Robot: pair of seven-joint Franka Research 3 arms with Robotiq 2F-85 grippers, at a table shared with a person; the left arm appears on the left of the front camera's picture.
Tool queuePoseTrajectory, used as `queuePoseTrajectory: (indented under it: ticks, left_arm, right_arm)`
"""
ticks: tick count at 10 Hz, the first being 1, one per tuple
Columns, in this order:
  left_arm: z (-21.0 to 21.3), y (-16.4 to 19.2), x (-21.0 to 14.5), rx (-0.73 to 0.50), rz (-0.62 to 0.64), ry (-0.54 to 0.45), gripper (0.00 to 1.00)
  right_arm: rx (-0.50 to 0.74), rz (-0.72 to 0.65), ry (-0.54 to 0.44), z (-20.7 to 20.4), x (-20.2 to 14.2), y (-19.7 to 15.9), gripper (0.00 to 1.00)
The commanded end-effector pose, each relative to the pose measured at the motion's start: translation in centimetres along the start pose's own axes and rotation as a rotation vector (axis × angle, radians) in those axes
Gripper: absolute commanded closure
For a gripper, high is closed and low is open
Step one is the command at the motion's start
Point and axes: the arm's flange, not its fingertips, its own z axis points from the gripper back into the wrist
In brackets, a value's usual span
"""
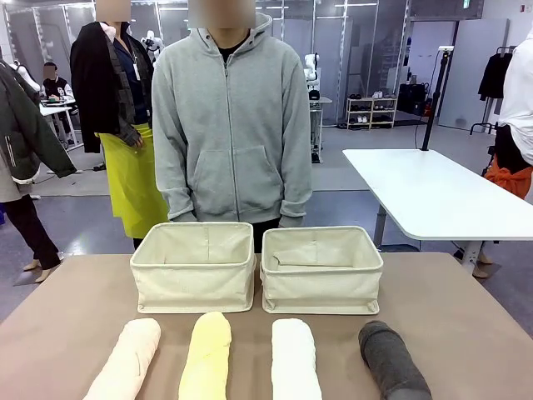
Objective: Divide the towels into two baskets.
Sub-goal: Pick up one hotel-folded towel and place it in the Fabric basket indicated by the person.
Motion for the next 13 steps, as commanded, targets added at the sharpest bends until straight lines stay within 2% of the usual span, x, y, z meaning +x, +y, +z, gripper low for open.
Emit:
queuePoseTrajectory:
  ticks: [1,11,12,13]
  left_arm:
    - [0.2,0.0,0.0,-0.012,-0.004,-0.013,0.00]
    - [0.2,0.0,0.0,-0.012,-0.004,-0.013,0.00]
    - [0.1,0.0,0.0,0.002,0.000,-0.002,0.00]
    - [-1.9,-2.0,0.7,0.036,-0.012,0.061,0.00]
  right_arm:
    - [0.011,0.000,-0.014,0.2,-0.2,0.1,0.00]
    - [0.011,0.000,-0.014,0.2,-0.2,0.1,0.00]
    - [0.011,0.000,-0.014,0.2,-0.2,0.1,0.00]
    - [0.011,0.000,-0.014,0.2,-0.2,0.1,0.00]
